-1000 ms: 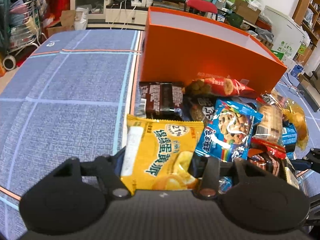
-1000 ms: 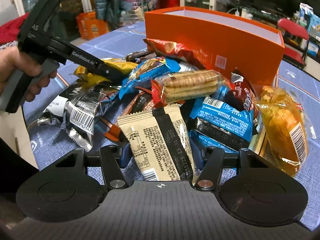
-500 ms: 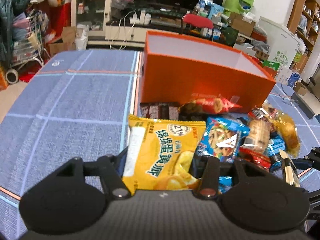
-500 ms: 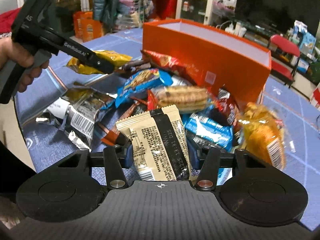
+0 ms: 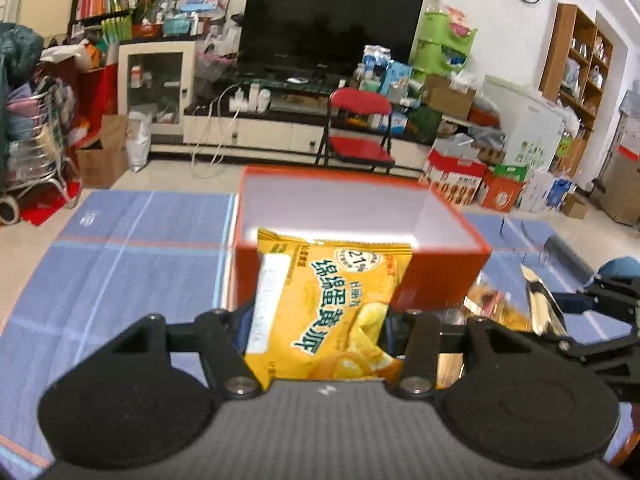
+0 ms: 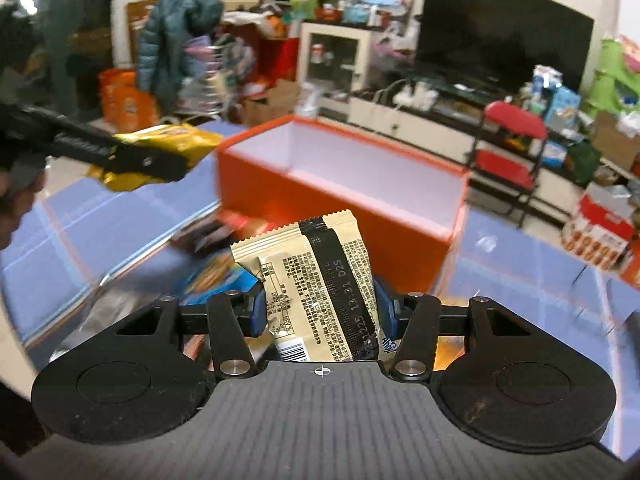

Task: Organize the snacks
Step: 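Lift both packets over the orange box and open both tools to drop them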

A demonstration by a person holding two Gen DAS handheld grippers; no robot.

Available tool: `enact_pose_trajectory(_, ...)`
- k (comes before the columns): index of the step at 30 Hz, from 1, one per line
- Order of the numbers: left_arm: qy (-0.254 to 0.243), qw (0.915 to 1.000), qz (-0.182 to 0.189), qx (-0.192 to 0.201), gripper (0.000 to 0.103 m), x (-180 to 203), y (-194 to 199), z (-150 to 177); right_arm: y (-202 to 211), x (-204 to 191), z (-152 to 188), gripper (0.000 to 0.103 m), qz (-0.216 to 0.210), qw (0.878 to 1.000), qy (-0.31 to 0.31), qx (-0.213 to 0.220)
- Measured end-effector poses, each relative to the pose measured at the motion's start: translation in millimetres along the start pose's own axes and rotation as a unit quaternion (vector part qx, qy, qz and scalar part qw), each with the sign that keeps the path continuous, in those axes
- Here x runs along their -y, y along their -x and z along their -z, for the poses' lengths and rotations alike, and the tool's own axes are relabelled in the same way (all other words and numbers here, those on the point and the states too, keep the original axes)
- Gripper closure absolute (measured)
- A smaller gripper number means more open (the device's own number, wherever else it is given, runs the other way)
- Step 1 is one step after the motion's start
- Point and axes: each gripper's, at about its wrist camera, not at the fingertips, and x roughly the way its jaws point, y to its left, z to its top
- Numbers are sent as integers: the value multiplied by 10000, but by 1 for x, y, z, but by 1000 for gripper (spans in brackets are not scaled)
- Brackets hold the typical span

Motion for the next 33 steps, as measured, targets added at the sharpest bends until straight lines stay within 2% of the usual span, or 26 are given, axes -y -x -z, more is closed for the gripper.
enact_pose_trajectory(4, -66, 9999, -136, 41, 54, 3, -33, -34, -26, 34, -49, 66, 98, 9997, -237, -13)
enact_pose_trajectory(8, 95, 9997, -226, -13, 54, -2, -70, -59, -66, 57, -88, 66, 199, 9992, -325, -104)
enact_pose_trajectory(13, 74, 9989, -358, -280, 53, -6, -116, -71, -128, 72, -111, 66, 393, 9978, -317, -434)
enact_pose_trajectory(14, 78, 9985, -407, -348, 46, -7, -124, -71, -137, 74, -112, 65, 428, 9973, -346, -495)
enact_pose_trajectory(16, 112, 9982, -468, -363, 31, -9, -132, -71, -149, 79, -112, 60, 488, 9959, -497, -575)
enact_pose_trajectory(17, 98, 9982, -488, -322, 31, -8, -132, -72, -151, 82, -112, 45, 482, 9955, -579, -568)
enact_pose_trajectory(18, 80, 9982, -519, -298, 31, -7, -130, -74, -149, 83, -112, 29, 467, 9956, -636, -505)
enact_pose_trajectory(19, 90, 9983, -515, -273, 31, -7, -126, -75, -141, 83, -110, 28, 495, 9958, -675, -380)
enact_pose_trajectory(21, 150, 9987, -440, -184, 30, -9, -109, -76, -122, 84, -110, 35, 560, 9959, -690, -152)
enact_pose_trajectory(23, 163, 9992, -367, -29, 23, -10, -83, -73, -91, 83, -106, 34, 589, 9959, -676, 87)
enact_pose_trajectory(25, 113, 9993, -329, 134, 22, -8, -52, -64, -54, 82, -95, 32, 600, 9957, -633, 309)
enact_pose_trajectory(26, 38, 9993, -327, 179, 22, -6, -37, -56, -37, 79, -86, 28, 604, 9953, -626, 422)
enact_pose_trajectory(28, -23, 9993, -302, 230, 22, -3, -7, -36, -1, 71, -61, 26, 668, 9939, -659, 581)
enact_pose_trajectory(31, 238, 9992, -279, 152, 22, -4, 27, 1, 36, 51, -17, 26, 710, 9915, -872, 660)
enact_pose_trajectory(33, 426, 9980, -462, 10, 22, -2, 41, 30, 49, 37, 10, 24, 770, 9904, -934, 669)
